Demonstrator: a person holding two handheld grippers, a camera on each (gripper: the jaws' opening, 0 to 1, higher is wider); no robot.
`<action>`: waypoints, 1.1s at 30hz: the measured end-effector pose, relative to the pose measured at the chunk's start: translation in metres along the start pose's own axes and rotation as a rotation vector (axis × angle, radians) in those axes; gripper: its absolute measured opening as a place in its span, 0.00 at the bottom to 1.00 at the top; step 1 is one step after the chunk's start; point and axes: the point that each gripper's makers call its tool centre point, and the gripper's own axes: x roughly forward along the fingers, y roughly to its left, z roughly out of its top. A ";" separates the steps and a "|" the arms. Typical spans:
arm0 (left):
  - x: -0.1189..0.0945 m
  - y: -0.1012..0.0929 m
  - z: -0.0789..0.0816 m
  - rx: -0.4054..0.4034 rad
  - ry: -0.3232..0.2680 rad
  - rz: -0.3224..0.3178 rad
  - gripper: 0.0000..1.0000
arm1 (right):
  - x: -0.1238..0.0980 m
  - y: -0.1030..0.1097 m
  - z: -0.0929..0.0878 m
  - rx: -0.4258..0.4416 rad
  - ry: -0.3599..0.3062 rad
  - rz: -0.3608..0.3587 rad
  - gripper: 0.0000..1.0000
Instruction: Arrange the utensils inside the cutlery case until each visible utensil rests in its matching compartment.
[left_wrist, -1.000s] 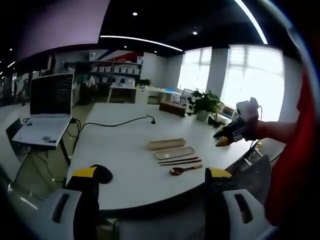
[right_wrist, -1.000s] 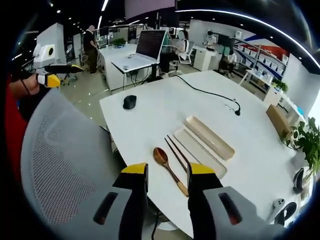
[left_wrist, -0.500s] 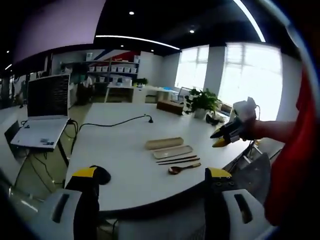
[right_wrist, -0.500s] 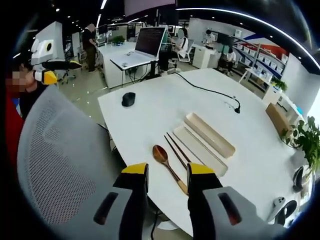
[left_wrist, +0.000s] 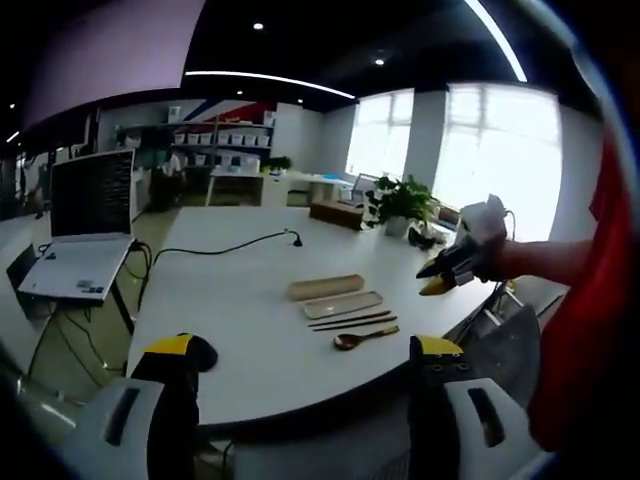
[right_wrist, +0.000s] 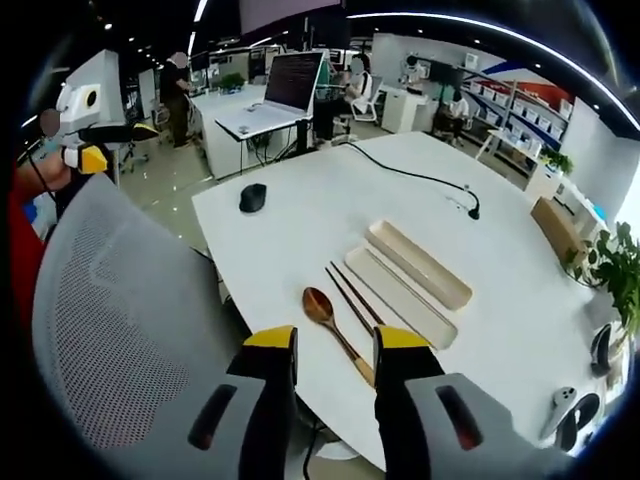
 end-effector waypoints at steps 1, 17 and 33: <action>0.000 0.000 0.000 -0.001 0.000 0.001 0.89 | 0.001 0.000 0.000 0.000 0.000 0.001 0.28; -0.004 0.002 -0.005 -0.006 0.003 0.015 0.88 | 0.012 0.006 -0.010 0.006 0.031 0.016 0.30; -0.006 0.002 -0.005 0.002 0.012 0.013 0.88 | 0.019 0.013 -0.020 0.014 0.049 0.033 0.27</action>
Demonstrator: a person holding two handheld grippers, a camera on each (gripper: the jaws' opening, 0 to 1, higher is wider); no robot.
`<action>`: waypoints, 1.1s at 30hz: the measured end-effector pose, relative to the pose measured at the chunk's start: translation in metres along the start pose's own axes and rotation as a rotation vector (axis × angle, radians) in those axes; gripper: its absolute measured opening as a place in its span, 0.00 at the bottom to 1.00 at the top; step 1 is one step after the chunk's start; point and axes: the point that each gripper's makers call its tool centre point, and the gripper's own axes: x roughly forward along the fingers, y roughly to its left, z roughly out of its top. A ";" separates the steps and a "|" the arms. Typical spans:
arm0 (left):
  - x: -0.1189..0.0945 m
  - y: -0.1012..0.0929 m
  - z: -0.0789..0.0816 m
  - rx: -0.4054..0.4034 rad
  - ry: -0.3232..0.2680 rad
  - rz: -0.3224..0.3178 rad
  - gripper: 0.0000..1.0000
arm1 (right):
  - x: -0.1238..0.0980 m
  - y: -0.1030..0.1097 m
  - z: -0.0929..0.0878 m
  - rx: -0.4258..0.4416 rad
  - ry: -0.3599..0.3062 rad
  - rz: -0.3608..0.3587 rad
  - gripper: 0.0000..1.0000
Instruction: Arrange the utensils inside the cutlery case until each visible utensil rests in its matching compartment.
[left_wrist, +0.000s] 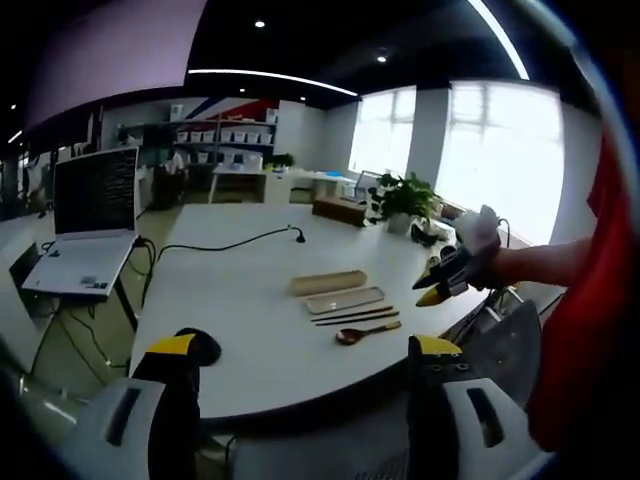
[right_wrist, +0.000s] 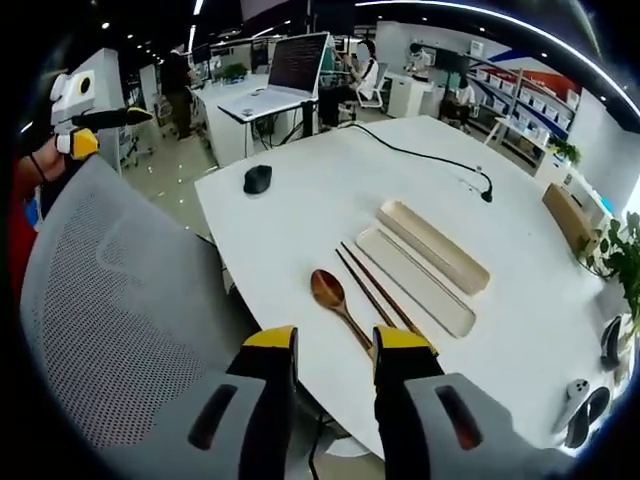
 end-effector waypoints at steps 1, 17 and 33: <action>0.000 0.000 0.000 0.000 -0.001 0.000 0.88 | 0.000 0.000 0.000 0.000 0.001 0.001 0.27; 0.002 0.000 0.002 0.013 0.008 -0.009 0.88 | 0.009 -0.002 -0.006 -0.008 0.023 0.008 0.28; 0.004 0.001 0.001 0.018 0.014 -0.010 0.88 | 0.015 -0.005 -0.009 -0.028 0.023 0.006 0.26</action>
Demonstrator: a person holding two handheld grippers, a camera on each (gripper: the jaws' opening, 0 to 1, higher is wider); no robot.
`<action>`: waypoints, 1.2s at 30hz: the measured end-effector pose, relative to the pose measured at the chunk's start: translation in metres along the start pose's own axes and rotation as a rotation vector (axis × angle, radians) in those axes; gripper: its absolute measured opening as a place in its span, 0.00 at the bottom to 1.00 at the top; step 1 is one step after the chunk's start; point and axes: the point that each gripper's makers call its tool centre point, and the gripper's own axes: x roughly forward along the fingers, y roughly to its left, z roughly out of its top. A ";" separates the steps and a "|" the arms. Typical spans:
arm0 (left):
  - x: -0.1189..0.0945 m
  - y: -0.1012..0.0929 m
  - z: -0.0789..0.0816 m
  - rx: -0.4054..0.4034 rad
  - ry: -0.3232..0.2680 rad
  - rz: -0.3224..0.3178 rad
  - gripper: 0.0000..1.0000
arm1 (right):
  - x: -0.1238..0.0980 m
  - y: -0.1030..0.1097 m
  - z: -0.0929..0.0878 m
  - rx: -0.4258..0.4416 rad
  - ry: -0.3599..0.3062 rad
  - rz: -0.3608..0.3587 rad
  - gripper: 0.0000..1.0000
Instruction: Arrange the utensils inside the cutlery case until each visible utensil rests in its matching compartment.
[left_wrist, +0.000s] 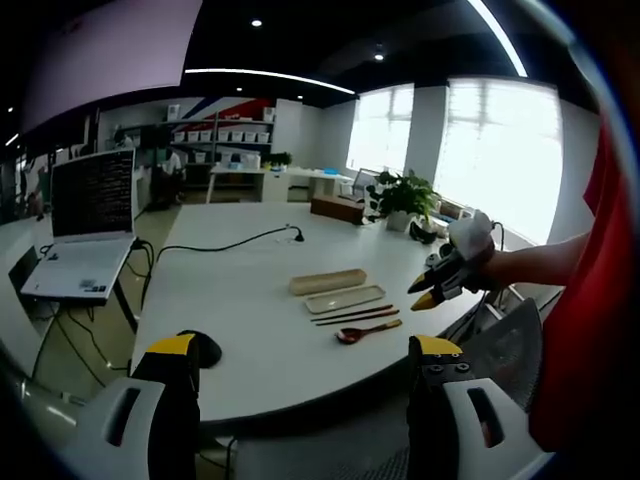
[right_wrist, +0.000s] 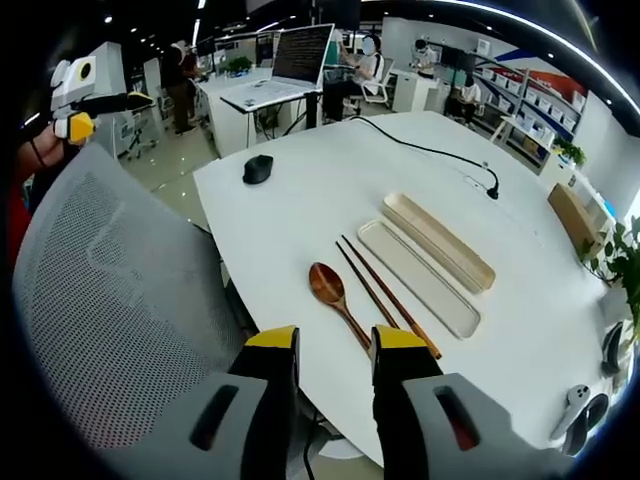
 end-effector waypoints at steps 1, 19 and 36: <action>0.000 0.000 0.000 0.003 -0.001 0.001 0.88 | 0.001 -0.001 0.000 0.000 0.003 0.001 0.26; 0.001 0.001 0.000 0.005 -0.001 -0.016 0.88 | 0.000 -0.004 -0.003 -0.008 0.009 -0.009 0.23; -0.002 0.002 -0.003 0.001 -0.006 -0.015 0.87 | 0.003 -0.017 -0.007 -0.027 0.022 -0.013 0.21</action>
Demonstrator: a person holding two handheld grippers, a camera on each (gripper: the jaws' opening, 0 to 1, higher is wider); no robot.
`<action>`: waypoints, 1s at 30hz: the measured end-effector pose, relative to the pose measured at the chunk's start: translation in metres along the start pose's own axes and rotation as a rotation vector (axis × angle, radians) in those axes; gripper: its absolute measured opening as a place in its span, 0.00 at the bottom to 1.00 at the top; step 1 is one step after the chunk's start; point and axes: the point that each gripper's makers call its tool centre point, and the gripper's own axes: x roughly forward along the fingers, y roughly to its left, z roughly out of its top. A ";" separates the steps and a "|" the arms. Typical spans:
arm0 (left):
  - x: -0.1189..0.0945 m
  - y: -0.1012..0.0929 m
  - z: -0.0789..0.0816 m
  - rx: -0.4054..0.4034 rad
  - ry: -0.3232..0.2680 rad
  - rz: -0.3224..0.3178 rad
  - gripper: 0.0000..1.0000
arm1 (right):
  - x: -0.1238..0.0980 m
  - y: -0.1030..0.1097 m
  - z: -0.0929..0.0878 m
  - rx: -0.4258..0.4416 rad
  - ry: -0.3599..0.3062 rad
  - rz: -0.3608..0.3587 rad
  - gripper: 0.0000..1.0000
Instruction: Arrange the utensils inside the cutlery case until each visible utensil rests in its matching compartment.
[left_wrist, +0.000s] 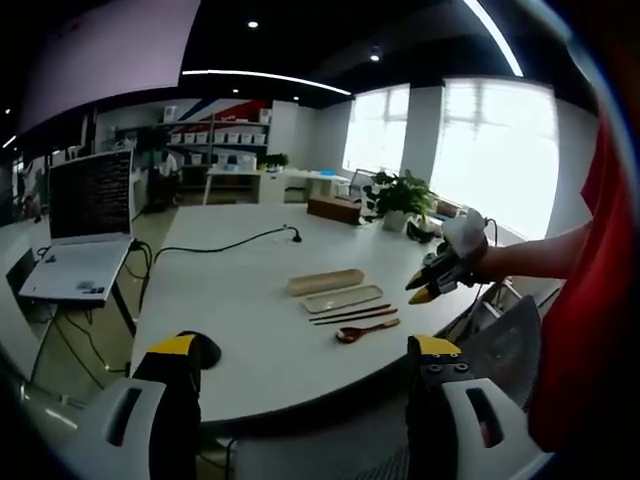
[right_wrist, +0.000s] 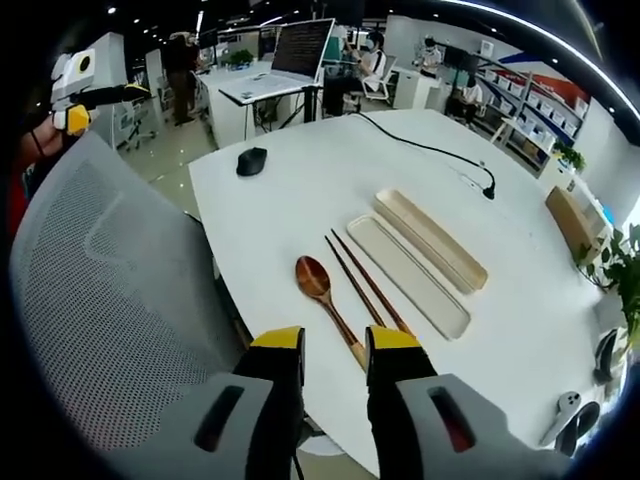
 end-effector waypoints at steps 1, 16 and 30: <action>0.000 0.000 0.000 -0.005 0.000 -0.002 0.87 | 0.001 0.000 -0.001 0.001 0.003 0.005 0.20; 0.000 0.000 0.002 0.021 0.005 -0.003 0.85 | 0.014 -0.022 0.003 -0.083 0.058 0.001 0.17; 0.010 0.004 0.002 0.004 0.011 0.011 0.85 | 0.028 -0.023 -0.015 -0.018 0.090 0.008 0.13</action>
